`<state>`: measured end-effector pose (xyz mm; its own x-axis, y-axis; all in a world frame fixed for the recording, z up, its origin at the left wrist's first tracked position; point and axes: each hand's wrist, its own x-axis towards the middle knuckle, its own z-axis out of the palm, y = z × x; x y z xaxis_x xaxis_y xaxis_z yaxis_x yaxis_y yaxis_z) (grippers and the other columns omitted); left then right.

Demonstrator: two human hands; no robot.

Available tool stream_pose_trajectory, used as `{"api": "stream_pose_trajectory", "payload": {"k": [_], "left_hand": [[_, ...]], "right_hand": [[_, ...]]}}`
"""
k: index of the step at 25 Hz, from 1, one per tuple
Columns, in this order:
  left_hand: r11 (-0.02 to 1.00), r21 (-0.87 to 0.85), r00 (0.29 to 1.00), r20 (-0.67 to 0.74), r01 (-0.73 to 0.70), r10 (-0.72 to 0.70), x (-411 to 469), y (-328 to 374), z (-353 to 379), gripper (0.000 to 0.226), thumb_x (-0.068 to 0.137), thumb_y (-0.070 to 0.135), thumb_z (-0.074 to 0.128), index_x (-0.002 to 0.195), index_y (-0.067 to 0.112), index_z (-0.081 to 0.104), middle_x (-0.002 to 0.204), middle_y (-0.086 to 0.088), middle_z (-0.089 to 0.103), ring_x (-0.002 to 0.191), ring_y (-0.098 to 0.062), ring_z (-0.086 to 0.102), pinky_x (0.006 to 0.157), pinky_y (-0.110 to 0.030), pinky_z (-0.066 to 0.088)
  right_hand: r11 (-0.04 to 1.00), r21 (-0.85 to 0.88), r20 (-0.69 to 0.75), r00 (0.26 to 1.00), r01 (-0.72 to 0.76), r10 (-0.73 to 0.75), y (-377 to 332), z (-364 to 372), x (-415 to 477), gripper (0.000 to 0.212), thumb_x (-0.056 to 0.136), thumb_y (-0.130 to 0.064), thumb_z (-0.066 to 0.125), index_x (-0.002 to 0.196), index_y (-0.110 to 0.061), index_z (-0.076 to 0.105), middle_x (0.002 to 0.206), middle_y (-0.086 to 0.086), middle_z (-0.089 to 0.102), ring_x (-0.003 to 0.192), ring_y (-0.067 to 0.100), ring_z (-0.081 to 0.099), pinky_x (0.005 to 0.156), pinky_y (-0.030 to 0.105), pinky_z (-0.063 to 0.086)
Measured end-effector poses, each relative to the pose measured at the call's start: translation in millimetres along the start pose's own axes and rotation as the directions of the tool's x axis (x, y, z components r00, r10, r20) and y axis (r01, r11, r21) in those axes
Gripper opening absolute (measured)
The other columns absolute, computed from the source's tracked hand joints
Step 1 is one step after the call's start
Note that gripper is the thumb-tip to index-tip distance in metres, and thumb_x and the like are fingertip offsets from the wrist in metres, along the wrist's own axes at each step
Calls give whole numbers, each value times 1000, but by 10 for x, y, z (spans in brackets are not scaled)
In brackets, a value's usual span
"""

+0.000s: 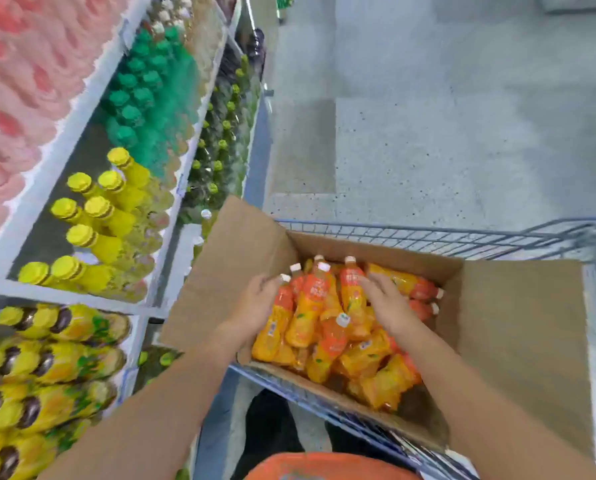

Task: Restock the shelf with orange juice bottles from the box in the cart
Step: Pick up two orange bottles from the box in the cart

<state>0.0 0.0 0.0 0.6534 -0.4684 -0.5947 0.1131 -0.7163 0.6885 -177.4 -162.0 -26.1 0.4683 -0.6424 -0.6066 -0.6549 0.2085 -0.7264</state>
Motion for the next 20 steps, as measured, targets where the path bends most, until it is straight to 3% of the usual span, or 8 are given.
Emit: {"api": "stream_pose_trajectory", "payload": {"k": [4,7,9,11,14,18,20], "left_hand": [[988,149,979,195,35,-64,392,-318,235,36,102,40,52,128,17,58,118,4,64,116,-19,57,92,-26,38],[950,311,950,295,6,-103,641,-525,327,52,95,56,50,135,23,55,128,4,61,123,-22,56,106,-39,42],[934,356,931,351,-33,-101,813,-611,413,53,97,54,50,139,21,50,132,5,55,122,-20,55,104,-38,44],[920,387,906,409,-62,-111,979,-680,525,59,91,54,56,140,21,48,131,7,55,113,-16,58,99,-34,47],[879,464,905,412,-110,-105,1179,-838,704,68,82,47,69,139,20,45,122,5,61,104,-14,60,94,-37,51],[863,485,933,356,-142,-46,1272,-999,911,94,80,37,82,150,12,25,133,-4,56,119,-24,56,95,-33,44],[860,482,951,310,-167,10,1280,-1061,982,98,77,34,86,150,11,25,138,-7,55,126,-28,54,98,-34,43]], "right_hand": [[969,108,33,975,-222,220,515,261,-114,56,103,-44,47,151,-17,38,137,-7,46,137,22,45,94,29,34],[933,152,31,945,-325,324,939,645,-116,55,100,-46,53,148,-23,40,141,-3,49,129,21,50,97,34,42],[931,158,32,944,-330,329,1119,880,-95,41,96,-40,62,133,-31,45,130,-6,56,116,16,54,98,34,45],[926,136,74,936,-352,345,1270,1079,-23,47,86,-29,73,123,-34,44,114,-12,60,107,13,59,95,35,49],[928,82,56,932,-362,359,1439,1248,144,52,70,-29,81,116,-32,56,112,-7,69,104,17,65,98,43,53],[937,4,-45,936,-349,349,1532,1273,406,55,66,-48,82,115,-27,68,108,-3,72,100,22,65,86,36,52],[940,-29,-63,939,-340,338,1598,1299,473,55,59,-49,81,107,-25,72,103,-1,74,96,23,67,82,37,54]]}}
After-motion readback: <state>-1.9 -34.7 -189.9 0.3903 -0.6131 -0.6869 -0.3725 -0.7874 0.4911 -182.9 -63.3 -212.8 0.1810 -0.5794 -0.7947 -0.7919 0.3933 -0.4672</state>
